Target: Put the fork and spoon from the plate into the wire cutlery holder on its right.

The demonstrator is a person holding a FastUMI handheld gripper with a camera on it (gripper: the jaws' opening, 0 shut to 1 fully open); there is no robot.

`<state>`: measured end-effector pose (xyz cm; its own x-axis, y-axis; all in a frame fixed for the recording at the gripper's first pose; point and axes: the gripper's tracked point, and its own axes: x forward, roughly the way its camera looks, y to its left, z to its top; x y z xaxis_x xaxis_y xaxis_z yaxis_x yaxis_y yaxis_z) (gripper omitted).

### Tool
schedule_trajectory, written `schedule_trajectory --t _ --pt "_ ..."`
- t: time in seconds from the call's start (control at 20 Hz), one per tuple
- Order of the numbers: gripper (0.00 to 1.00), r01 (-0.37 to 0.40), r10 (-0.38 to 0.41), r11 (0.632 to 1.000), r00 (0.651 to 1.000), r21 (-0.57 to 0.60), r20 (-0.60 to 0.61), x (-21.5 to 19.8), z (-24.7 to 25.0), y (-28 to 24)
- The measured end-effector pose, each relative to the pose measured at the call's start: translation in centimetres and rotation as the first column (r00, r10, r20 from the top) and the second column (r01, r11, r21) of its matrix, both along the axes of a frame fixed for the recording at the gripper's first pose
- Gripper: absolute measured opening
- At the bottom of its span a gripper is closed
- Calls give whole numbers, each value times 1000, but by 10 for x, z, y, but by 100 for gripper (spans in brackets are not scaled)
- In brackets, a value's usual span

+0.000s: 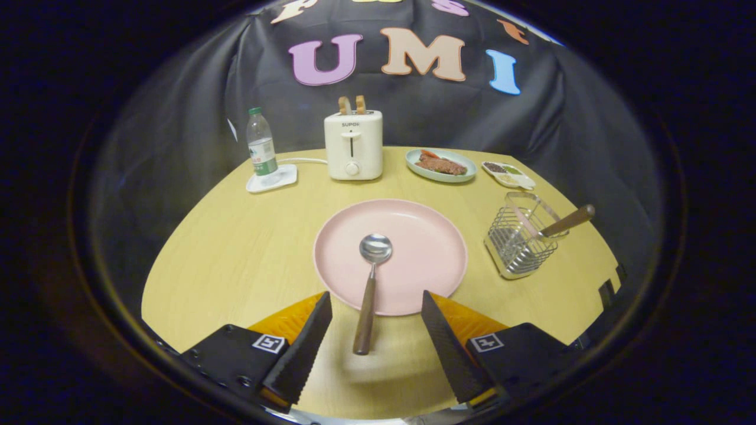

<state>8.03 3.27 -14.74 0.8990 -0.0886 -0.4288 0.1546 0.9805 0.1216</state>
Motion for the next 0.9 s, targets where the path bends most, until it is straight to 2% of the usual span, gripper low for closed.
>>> schedule_trajectory --t 0.2,0.45,0.75,0.9 --pt "79 24 -24 1000 1000 -7 1 1 -13 -1" --pt "52 5 -6 998 1000 -61 -17 5 -25 5" --pt "25 14 -16 996 1000 -88 -27 9 -27 8" --pt "13 -6 3 995 999 -98 -36 8 -22 7"
